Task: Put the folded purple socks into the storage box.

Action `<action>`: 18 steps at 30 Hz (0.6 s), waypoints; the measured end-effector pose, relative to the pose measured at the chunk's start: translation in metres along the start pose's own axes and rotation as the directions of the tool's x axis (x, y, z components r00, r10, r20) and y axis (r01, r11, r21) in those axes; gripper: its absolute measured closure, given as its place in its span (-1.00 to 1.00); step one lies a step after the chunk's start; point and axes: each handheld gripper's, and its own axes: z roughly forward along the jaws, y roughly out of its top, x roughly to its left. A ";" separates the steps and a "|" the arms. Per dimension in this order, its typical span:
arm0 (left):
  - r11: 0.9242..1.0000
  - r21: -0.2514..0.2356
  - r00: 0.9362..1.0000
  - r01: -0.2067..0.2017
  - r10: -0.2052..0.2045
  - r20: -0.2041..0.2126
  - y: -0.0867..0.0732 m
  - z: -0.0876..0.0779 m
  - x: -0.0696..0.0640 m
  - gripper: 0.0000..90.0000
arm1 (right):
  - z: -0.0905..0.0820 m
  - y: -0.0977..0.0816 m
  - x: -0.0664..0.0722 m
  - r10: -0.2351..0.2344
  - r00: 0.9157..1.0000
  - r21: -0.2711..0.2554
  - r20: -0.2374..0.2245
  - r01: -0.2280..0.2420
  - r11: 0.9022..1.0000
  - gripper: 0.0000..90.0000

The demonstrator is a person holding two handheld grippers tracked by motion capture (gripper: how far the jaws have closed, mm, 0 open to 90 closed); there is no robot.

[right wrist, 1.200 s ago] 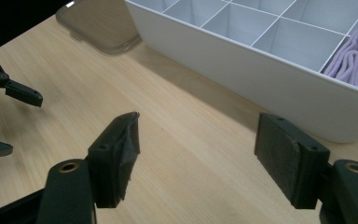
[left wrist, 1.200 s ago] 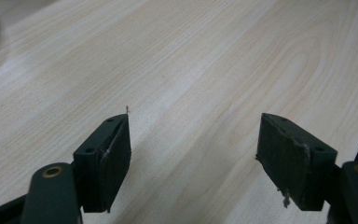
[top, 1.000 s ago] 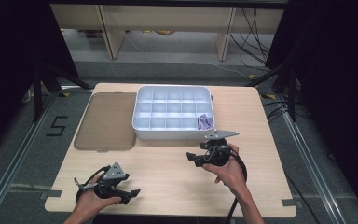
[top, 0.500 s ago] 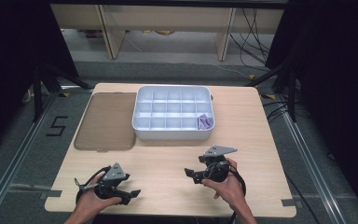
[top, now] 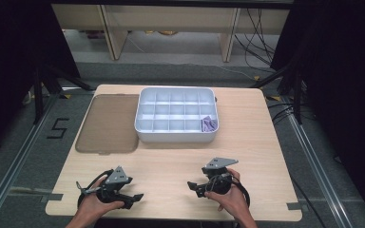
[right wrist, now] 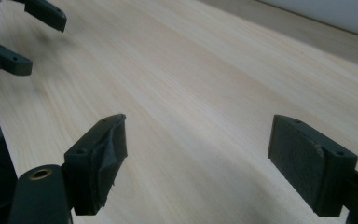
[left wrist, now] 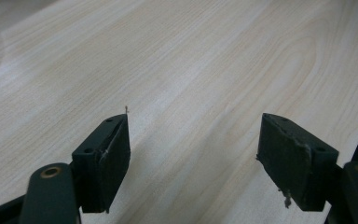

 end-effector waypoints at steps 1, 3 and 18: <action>1.000 -0.001 1.000 -0.001 0.001 0.002 0.000 0.000 0.000 -0.44 | 0.000 -0.001 0.000 -0.007 1.000 0.001 0.006 0.007 1.000 -0.56; 1.000 -0.001 1.000 -0.001 0.001 0.000 0.000 0.000 0.000 -0.45 | 0.000 -0.002 0.001 -0.001 1.000 0.004 0.001 0.001 1.000 -0.56; 0.999 -0.014 0.999 0.033 -0.033 0.006 -0.001 0.001 -0.002 -0.45 | 0.002 -0.007 0.000 -0.017 1.000 0.013 0.008 0.017 1.000 -0.56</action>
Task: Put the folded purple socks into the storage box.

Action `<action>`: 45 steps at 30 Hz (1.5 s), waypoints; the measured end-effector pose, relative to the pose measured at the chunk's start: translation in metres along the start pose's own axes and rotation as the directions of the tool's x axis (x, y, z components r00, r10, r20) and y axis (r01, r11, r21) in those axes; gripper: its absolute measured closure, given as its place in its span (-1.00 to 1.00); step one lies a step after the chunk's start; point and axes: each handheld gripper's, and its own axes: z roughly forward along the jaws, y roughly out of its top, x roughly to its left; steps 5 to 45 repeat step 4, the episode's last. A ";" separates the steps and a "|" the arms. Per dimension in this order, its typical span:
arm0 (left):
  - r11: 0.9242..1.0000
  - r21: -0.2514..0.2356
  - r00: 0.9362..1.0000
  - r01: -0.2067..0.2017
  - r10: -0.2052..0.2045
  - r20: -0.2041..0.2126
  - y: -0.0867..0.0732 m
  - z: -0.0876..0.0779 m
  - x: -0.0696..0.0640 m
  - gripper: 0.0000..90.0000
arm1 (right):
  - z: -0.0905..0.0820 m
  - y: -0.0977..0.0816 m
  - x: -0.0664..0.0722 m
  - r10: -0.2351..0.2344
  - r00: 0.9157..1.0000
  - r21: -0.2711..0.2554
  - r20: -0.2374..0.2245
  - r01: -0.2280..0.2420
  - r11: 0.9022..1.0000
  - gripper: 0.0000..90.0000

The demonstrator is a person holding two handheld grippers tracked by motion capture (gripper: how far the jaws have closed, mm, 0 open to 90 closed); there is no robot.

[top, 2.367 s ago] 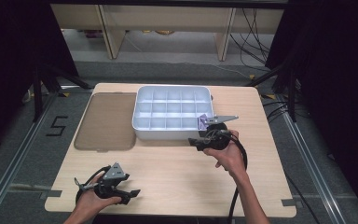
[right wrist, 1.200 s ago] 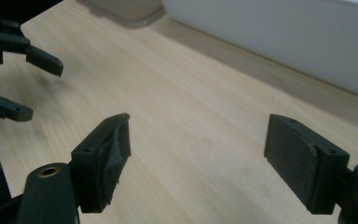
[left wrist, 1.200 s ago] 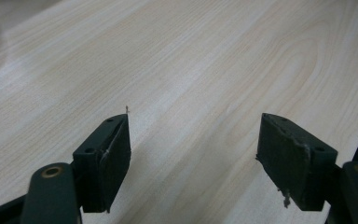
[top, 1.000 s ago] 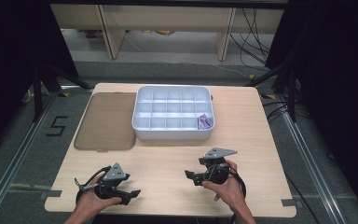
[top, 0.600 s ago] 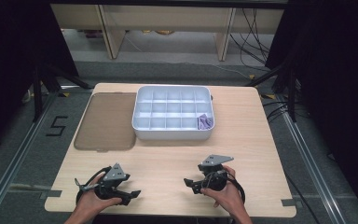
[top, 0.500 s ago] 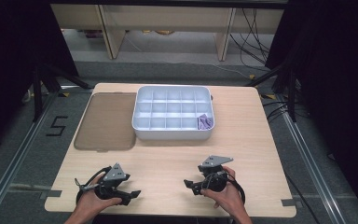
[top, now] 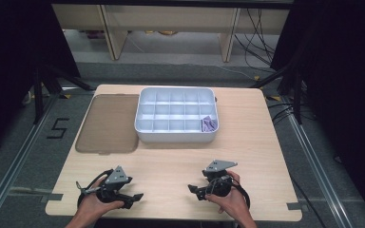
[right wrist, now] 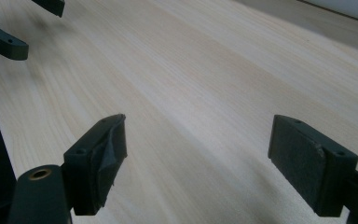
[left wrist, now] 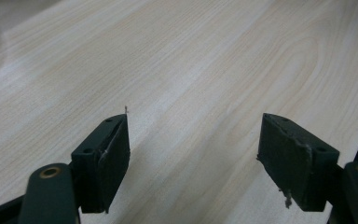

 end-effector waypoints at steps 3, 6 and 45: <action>1.000 0.012 1.000 -0.010 0.010 -0.008 0.000 0.000 0.001 -0.45 | 0.001 0.000 -0.001 -0.016 1.000 0.001 -0.018 0.016 1.000 -0.56; 1.000 0.012 1.000 -0.010 0.010 -0.008 0.000 0.000 0.001 -0.45 | 0.001 0.000 -0.001 -0.016 1.000 0.001 -0.018 0.016 1.000 -0.56; 1.000 0.012 1.000 -0.010 0.010 -0.008 0.000 0.000 0.001 -0.45 | 0.001 0.000 -0.001 -0.016 1.000 0.001 -0.018 0.016 1.000 -0.56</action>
